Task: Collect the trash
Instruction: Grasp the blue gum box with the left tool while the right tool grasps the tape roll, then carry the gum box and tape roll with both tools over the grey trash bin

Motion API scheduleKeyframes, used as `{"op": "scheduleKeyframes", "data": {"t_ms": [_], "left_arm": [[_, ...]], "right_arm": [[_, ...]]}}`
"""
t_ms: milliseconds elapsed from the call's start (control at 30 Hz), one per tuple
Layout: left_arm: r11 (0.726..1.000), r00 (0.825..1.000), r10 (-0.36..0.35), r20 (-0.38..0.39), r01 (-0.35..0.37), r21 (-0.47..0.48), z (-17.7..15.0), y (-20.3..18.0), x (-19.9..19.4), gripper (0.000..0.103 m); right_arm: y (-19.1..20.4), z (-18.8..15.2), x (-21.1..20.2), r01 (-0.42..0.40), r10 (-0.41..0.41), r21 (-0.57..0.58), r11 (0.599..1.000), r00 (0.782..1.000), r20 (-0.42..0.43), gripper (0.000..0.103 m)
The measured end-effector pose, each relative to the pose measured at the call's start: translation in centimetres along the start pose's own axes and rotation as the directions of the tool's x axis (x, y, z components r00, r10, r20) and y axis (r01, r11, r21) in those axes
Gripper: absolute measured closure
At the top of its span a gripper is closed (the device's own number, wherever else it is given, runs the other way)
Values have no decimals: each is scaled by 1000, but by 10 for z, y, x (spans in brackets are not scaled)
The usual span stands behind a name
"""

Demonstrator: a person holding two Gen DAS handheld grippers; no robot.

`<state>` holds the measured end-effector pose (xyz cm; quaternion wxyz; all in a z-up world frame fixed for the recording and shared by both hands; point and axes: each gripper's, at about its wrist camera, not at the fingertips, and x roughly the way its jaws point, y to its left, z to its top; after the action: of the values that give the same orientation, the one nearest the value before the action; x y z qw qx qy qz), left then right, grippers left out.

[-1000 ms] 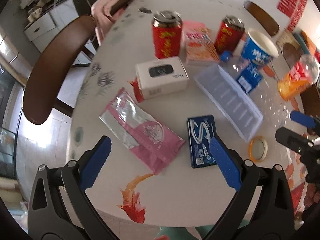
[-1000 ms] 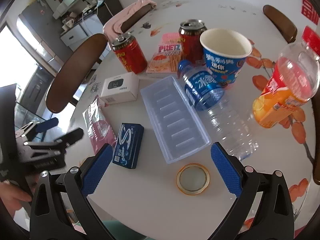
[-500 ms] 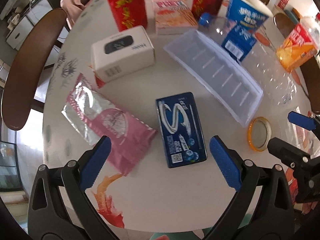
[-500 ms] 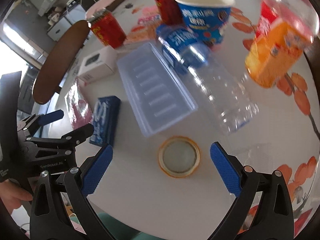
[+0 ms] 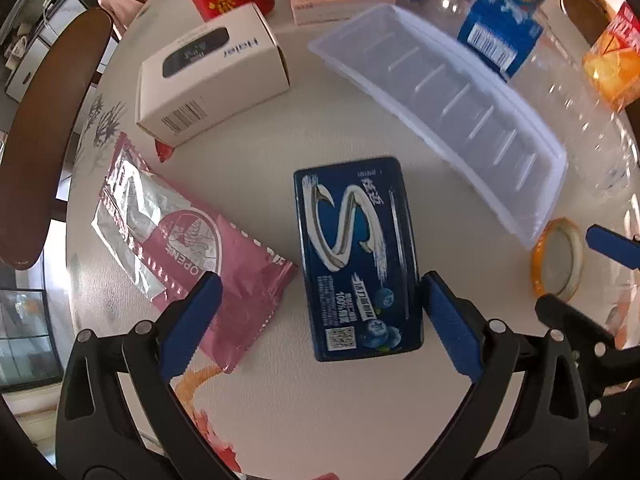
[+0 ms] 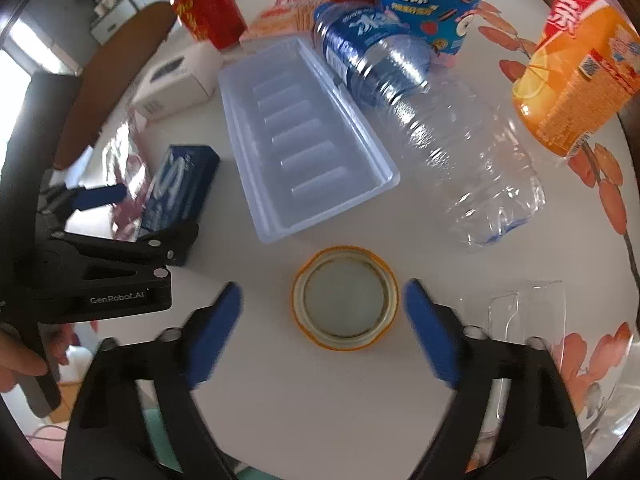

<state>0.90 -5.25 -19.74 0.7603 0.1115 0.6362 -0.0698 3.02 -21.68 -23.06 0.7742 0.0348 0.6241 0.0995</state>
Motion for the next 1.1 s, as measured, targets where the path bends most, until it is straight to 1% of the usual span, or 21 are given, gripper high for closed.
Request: {"op": "scheduleKeyframes", "data": {"t_ms": [67, 133, 200, 233, 300, 333, 367, 400, 433, 467, 633, 767, 933, 1100], "left_arm": [[1000, 1000, -28, -12, 28, -13, -2, 0, 3, 7], [998, 999, -48, -4, 48, -30, -4, 1, 3, 9], [996, 997, -81, 1, 81, -37, -4, 3, 3, 13], [996, 997, -82, 5, 82, -33, -4, 5, 4, 13], [996, 996, -84, 13, 84, -23, -4, 3, 3, 16], [996, 996, -84, 24, 85, -21, -5, 2, 1, 21], [996, 996, -84, 33, 85, -19, -3, 2, -1, 29], [996, 995, -86, 43, 86, -16, -4, 2, -3, 34], [996, 995, -86, 49, 87, -12, -4, 1, -6, 45], [996, 995, -89, 51, 89, -8, -2, 0, -8, 53], [993, 992, -116, 51, 117, -26, -3, 4, -12, 53], [990, 988, -139, 66, 141, -29, -4, 9, -22, 53], [991, 987, -129, 95, 131, -18, -4, 9, -35, 53], [994, 985, -114, 127, 113, 14, -9, 4, -55, 53]], "right_arm": [[-1, -1, 3, -8, 8, 14, 1000, 1000, -9, 24], [1, -3, 5, 1, -1, 9, 1000, 1000, -11, 24], [0, -5, 8, 6, -6, 10, 1000, 1000, -20, 31], [0, -6, 8, 8, -8, 6, 1000, 1000, -12, 32], [1, -7, 8, 26, -26, -2, 1000, 1000, -9, 39], [1, -7, 8, 37, -37, -5, 999, 999, -9, 42], [0, -7, 7, 30, -30, 1, 1000, 1000, -9, 42], [-3, -6, 7, 22, -22, 7, 1000, 1000, -9, 42], [-5, -5, 6, 16, -16, 11, 1000, 1000, -10, 43], [-5, -5, 5, 12, -12, 13, 1000, 1000, -11, 43], [-18, -8, -2, -3, 3, 26, 1000, 1000, -9, 43], [-26, -7, -13, -16, 16, 38, 999, 1000, 9, 43], [-39, -9, -30, -26, 25, 45, 999, 999, 28, 43], [-46, -13, -49, -50, 47, 48, 998, 997, 56, 43]]}}
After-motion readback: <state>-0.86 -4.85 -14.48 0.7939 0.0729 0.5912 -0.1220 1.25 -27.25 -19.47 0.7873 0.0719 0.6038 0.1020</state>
